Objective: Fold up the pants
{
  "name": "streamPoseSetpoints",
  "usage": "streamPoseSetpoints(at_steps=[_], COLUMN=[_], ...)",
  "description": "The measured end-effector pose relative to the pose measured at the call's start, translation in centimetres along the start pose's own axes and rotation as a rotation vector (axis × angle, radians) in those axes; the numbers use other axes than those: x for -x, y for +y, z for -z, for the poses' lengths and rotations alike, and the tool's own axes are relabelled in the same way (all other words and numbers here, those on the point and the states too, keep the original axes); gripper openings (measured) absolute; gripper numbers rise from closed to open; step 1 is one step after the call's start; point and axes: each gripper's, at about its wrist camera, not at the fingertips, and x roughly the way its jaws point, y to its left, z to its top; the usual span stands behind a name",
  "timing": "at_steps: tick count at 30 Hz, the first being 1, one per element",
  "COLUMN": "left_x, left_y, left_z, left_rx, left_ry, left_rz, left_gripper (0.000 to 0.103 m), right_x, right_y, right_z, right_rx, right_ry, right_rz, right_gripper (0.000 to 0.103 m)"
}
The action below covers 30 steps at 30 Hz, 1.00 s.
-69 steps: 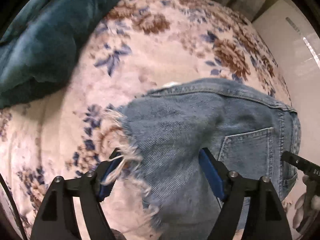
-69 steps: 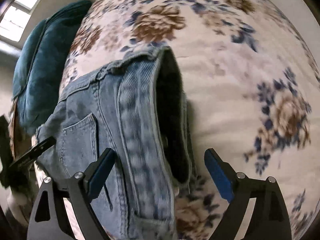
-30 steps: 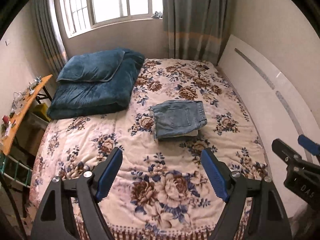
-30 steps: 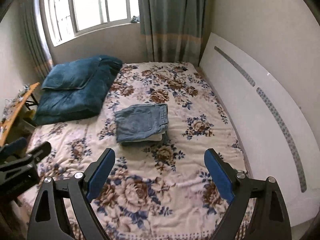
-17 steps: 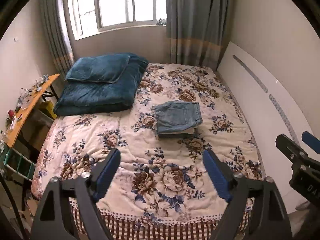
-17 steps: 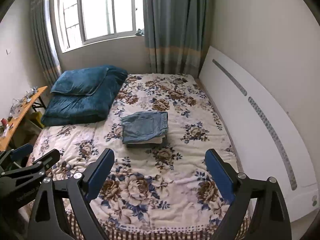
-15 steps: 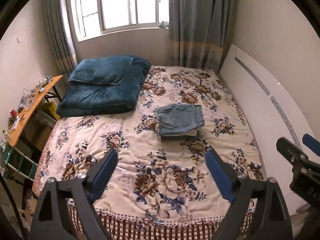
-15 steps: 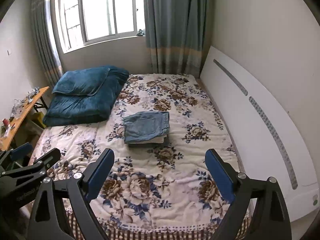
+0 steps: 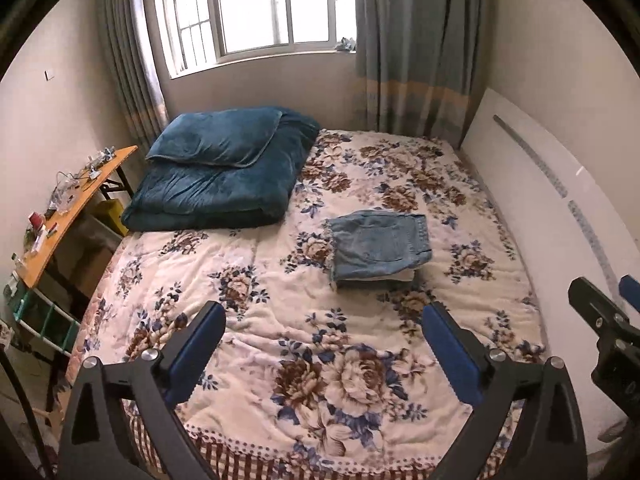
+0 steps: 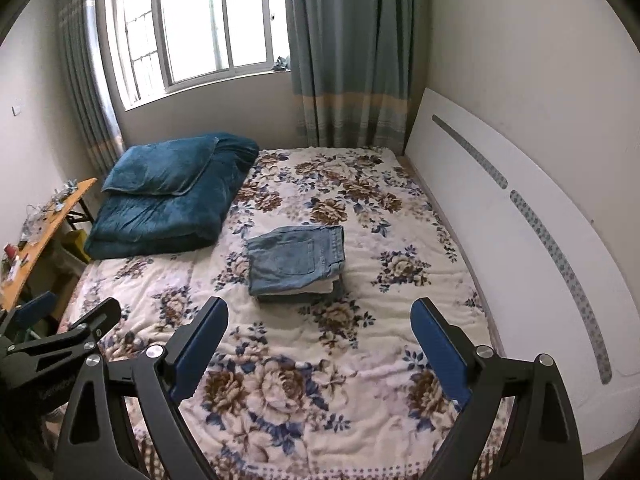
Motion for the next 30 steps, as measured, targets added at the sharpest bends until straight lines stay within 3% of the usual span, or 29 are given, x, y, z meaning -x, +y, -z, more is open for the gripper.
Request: streamPoseSetpoints(at_steps=[8, 15, 30], left_x=[-6.5, -10.7, -13.2], left_y=[-1.4, -1.9, -2.2], left_z=[-1.4, -1.9, -2.8], left_rx=[-0.040, -0.043, -0.044], left_ry=[0.031, 0.078, 0.094], left_rz=[-0.031, -0.039, -0.038], left_gripper=[0.100, 0.100, 0.100], right_x=[-8.7, -13.9, -18.0], right_y=[0.0, -0.5, -0.4], right_z=[-1.2, -1.5, -1.6], right_rx=[-0.009, -0.022, -0.033], right_ry=[0.071, 0.131, 0.169], right_rz=[0.023, 0.046, 0.047], right_gripper=[0.095, 0.095, 0.095])
